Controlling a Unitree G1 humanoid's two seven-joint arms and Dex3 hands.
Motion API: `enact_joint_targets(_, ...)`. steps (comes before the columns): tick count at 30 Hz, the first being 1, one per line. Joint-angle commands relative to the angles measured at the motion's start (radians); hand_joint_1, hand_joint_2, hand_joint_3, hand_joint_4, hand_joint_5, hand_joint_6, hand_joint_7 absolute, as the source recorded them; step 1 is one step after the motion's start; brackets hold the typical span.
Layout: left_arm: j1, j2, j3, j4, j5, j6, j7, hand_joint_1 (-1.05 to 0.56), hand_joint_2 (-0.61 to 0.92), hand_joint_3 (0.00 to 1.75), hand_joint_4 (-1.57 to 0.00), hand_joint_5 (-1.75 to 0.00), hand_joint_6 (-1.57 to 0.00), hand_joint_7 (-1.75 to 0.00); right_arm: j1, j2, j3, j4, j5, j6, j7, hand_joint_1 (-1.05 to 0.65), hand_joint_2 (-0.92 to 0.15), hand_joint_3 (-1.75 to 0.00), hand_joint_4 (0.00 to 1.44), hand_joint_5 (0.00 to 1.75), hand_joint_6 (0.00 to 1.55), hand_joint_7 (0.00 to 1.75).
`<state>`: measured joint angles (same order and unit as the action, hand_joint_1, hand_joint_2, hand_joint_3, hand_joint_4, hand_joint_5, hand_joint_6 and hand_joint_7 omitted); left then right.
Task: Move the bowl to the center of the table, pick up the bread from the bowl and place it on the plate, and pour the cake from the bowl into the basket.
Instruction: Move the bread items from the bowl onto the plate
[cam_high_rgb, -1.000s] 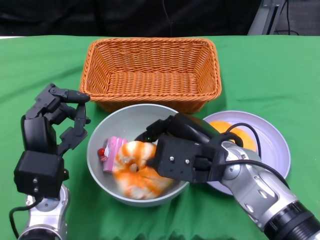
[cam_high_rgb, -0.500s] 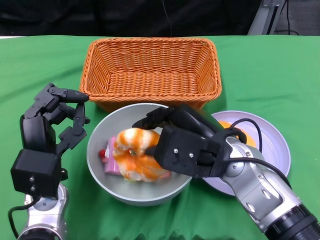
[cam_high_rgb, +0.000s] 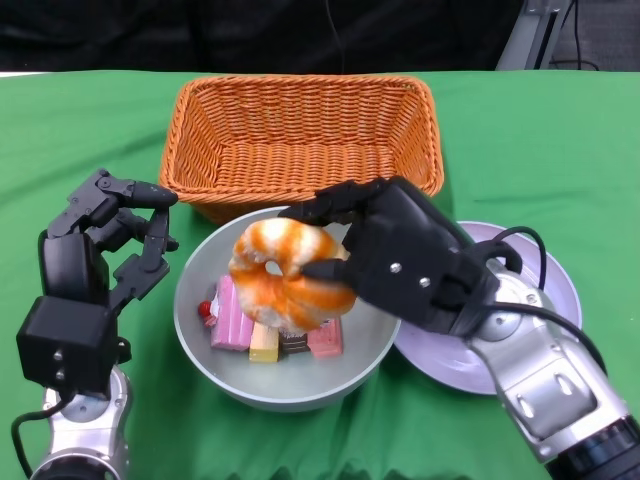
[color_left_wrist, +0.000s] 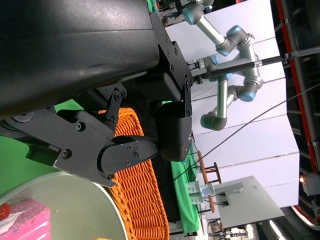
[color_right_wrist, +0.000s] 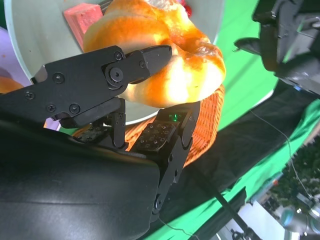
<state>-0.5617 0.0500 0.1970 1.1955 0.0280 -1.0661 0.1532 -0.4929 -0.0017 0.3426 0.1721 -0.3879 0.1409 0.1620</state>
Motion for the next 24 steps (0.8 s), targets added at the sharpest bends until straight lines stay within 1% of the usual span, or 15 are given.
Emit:
enact_joint_targets(1,-0.017,0.018,0.011,-0.001,-0.025,0.014,-0.033,-0.18,0.73,0.75,-0.82,-1.49,-0.83,-1.16,0.011,-0.022,-0.038,-0.039,0.045,-0.013,0.017,-0.17,-0.92,-0.15,0.68,1.55,1.17,0.05)
enact_joint_targets(3,-0.018,0.018,0.018,-0.004,-0.045,0.031,-0.058,-0.21,0.71,0.76,-0.82,-1.51,-0.83,-1.17,0.019,-0.025,-0.065,-0.068,0.083,0.002,0.034,-0.16,-0.92,-0.15,0.7,1.68,1.19,0.07)
enact_joint_targets(5,-0.019,0.02,0.023,-0.006,-0.06,0.043,-0.079,-0.21,0.7,0.79,-0.81,-1.54,-0.83,-1.19,0.026,-0.032,-0.087,-0.097,0.113,0.018,0.052,-0.15,-0.92,-0.15,0.72,1.73,1.2,0.08)
enact_joint_targets(7,-0.02,0.027,0.025,-0.007,-0.064,0.043,-0.092,-0.21,0.69,0.81,-0.81,-1.56,-0.83,-1.2,0.037,-0.041,-0.111,-0.131,0.14,0.028,0.064,-0.14,-0.92,-0.15,0.74,1.72,1.2,0.09)
enact_joint_targets(11,-0.022,0.036,0.029,-0.007,-0.081,0.055,-0.124,-0.21,0.68,0.82,-0.82,-1.56,-0.83,-1.21,0.065,-0.06,-0.157,-0.216,0.19,0.06,0.082,-0.13,-0.92,-0.15,0.75,1.62,1.2,0.13)
enact_joint_targets(12,-0.023,0.039,0.03,-0.006,-0.082,0.057,-0.13,-0.2,0.68,0.83,-0.82,-1.56,-0.83,-1.21,0.07,-0.065,-0.164,-0.234,0.2,0.07,0.086,-0.12,-0.92,-0.16,0.76,1.6,1.16,0.2)
enact_joint_targets(13,-0.023,0.042,0.03,-0.005,-0.077,0.057,-0.126,-0.2,0.68,0.83,-0.82,-1.56,-0.83,-1.21,0.074,-0.072,-0.172,-0.251,0.209,0.079,0.092,-0.12,-0.92,-0.16,0.77,1.58,0.99,0.53)
enact_joint_targets(14,-0.022,0.044,0.029,-0.005,-0.072,0.057,-0.123,-0.2,0.68,0.83,-0.83,-1.56,-0.83,-1.21,0.077,-0.076,-0.177,-0.263,0.215,0.087,0.096,-0.13,-0.92,-0.16,0.77,1.58,0.86,0.77)
enact_joint_targets(15,-0.023,0.044,0.031,-0.005,-0.073,0.056,-0.126,-0.2,0.68,0.83,-0.83,-1.56,-0.83,-1.21,0.082,-0.084,-0.192,-0.279,0.231,0.101,0.105,-0.13,-0.92,-0.16,0.78,1.58,0.79,0.9)
enact_joint_targets(16,-0.023,0.043,0.033,-0.005,-0.075,0.056,-0.129,-0.2,0.67,0.83,-0.83,-1.55,-0.83,-1.21,0.087,-0.09,-0.206,-0.29,0.248,0.109,0.113,-0.12,-0.92,-0.17,0.77,1.57,0.74,0.99)
enact_joint_targets(19,-0.023,0.044,0.039,-0.004,-0.085,0.059,-0.148,-0.2,0.67,0.83,-0.84,-1.54,-0.84,-1.2,0.097,-0.102,-0.245,-0.309,0.298,0.133,0.13,-0.12,-0.92,-0.19,0.75,1.61,0.7,1.09)
enact_joint_targets(21,-0.023,0.045,0.044,-0.004,-0.095,0.062,-0.165,-0.19,0.67,0.83,-0.84,-1.53,-0.84,-1.19,0.106,-0.111,-0.273,-0.33,0.332,0.171,0.137,-0.13,-0.92,-0.19,0.73,1.62,0.69,1.12)
enact_joint_targets(24,-0.021,0.048,0.048,-0.002,-0.096,0.062,-0.173,-0.19,0.67,0.83,-0.84,-1.53,-0.84,-1.18,0.122,-0.126,-0.313,-0.361,0.375,0.233,0.142,-0.14,-0.92,-0.22,0.68,1.69,0.63,1.21)
